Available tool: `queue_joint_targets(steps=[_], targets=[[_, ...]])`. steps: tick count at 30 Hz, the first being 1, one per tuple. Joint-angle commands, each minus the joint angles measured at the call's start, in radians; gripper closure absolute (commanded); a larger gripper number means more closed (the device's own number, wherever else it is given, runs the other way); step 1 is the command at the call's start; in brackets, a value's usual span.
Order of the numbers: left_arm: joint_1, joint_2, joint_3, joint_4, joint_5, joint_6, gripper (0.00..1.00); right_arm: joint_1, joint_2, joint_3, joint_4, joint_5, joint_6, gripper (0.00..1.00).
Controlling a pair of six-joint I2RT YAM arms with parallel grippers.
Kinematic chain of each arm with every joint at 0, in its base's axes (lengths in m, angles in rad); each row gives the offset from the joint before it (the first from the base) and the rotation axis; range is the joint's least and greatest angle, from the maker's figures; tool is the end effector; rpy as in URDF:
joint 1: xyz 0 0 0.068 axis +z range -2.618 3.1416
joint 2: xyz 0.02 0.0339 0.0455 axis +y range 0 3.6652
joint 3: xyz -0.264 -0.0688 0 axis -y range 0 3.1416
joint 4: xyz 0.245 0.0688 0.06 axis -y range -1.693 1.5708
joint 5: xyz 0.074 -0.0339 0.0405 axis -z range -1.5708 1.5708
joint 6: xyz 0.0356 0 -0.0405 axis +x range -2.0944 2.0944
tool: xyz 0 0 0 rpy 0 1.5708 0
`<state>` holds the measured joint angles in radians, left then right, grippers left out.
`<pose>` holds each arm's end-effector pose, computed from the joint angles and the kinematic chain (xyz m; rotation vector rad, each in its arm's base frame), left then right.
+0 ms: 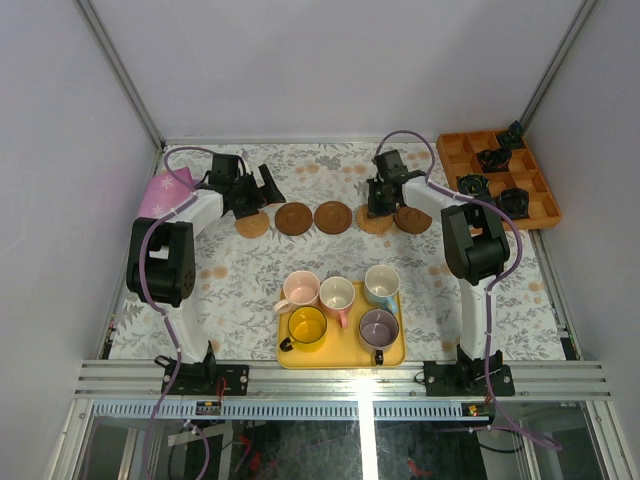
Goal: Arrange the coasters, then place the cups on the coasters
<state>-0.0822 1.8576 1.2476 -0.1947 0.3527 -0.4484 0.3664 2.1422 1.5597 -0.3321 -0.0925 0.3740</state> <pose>0.4020 -0.0455 0.1981 -0.2685 2.4003 -0.6688 0.4350 0.1704 0.1642 -0.0302 2.5302 0.4208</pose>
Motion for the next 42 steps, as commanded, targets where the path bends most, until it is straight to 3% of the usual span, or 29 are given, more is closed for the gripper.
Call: queue_joint_targets(steps=[1, 15, 20, 22, 25, 30, 38, 42], targets=[[0.01, -0.008, -0.008, 0.038, 0.014, -0.007, 0.0, 0.002, -0.061, 0.004, -0.034, -0.001, -0.033, 0.97], [0.011, -0.019, 0.0, 0.031, -0.004, 0.0, 0.0, 0.016, -0.147, 0.053, -0.001, -0.061, -0.078, 0.85], [0.01, -0.035, 0.0, 0.023, 0.006, 0.008, 0.0, 0.016, -0.193, 0.043, 0.005, -0.007, -0.073, 0.79], [0.011, -0.049, -0.005, 0.025, 0.009, 0.018, 0.0, 0.016, -0.219, 0.023, 0.01, 0.033, -0.064, 0.71], [0.012, -0.082, -0.023, 0.042, 0.017, 0.041, 0.0, 0.017, -0.282, -0.037, 0.03, 0.09, -0.057, 0.37], [0.01, -0.159, -0.065, 0.081, 0.027, 0.087, 0.0, 0.017, -0.439, -0.171, 0.109, 0.178, -0.063, 0.01], [0.009, -0.28, -0.167, 0.189, 0.108, 0.133, 0.0, 0.017, -0.636, -0.297, 0.05, 0.279, -0.075, 0.01], [0.006, -0.348, -0.238, 0.258, 0.145, 0.155, 0.0, 0.016, -0.752, -0.359, 0.02, 0.215, -0.08, 0.01]])
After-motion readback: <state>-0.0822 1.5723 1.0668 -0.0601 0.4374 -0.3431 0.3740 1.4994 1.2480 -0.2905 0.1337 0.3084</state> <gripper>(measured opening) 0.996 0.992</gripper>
